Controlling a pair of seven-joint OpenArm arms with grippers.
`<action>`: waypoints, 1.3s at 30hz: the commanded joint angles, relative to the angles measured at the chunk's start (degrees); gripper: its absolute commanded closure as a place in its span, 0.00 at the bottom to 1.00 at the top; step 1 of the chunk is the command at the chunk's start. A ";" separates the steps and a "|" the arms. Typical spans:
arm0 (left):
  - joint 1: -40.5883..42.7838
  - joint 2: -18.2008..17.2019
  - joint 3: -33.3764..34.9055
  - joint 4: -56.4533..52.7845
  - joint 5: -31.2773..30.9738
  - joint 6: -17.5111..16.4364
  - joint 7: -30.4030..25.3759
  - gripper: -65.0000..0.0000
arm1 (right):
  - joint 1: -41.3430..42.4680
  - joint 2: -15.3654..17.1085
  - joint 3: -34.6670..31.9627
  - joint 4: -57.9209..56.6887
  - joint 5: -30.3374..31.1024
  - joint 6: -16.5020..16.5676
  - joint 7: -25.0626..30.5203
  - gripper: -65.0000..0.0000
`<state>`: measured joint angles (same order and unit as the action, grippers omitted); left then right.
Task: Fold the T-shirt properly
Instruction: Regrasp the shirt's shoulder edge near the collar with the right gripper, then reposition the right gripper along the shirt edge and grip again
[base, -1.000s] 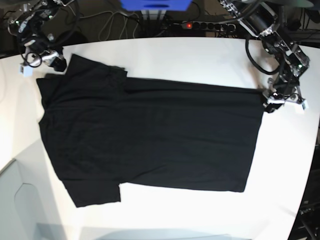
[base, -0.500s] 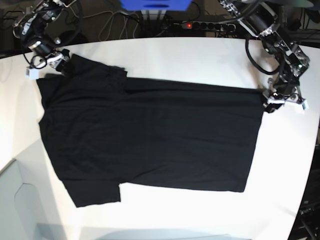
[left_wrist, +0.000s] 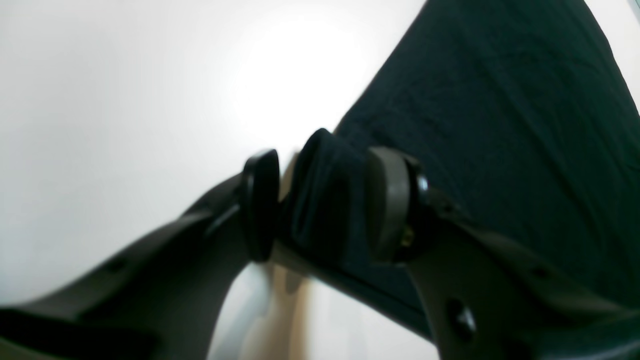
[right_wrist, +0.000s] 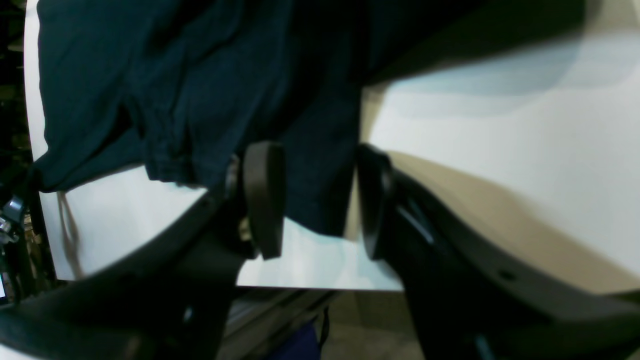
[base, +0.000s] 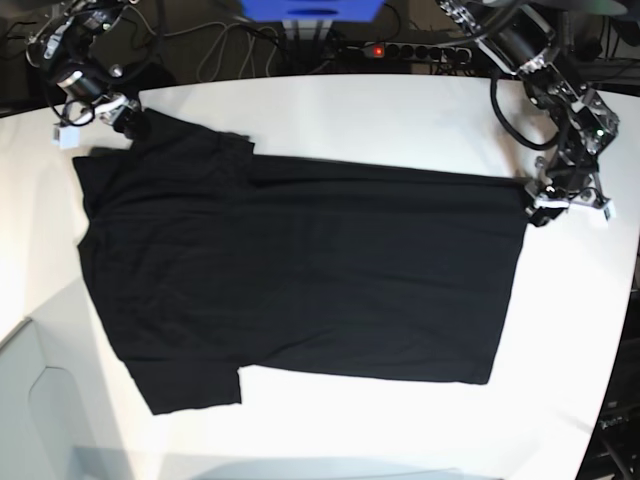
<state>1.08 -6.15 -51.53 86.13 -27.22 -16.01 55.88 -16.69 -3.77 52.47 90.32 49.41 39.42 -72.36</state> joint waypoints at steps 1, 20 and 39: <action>-0.69 -0.92 -0.03 1.13 -0.87 0.05 -0.80 0.58 | -0.94 -0.23 -0.64 -0.43 -6.64 0.58 -5.05 0.63; -0.51 -0.92 -0.03 1.13 -0.87 0.05 -0.89 0.58 | 0.38 -0.76 -5.30 -0.43 -6.64 0.58 -5.05 1.00; -0.51 -0.92 -0.03 1.13 -0.87 0.05 -0.89 0.58 | 11.90 -3.48 -5.30 16.36 -6.64 0.58 -7.64 1.00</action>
<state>1.10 -6.17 -51.53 86.13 -27.20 -16.01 55.86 -5.45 -7.68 47.20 105.75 41.65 40.03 -81.17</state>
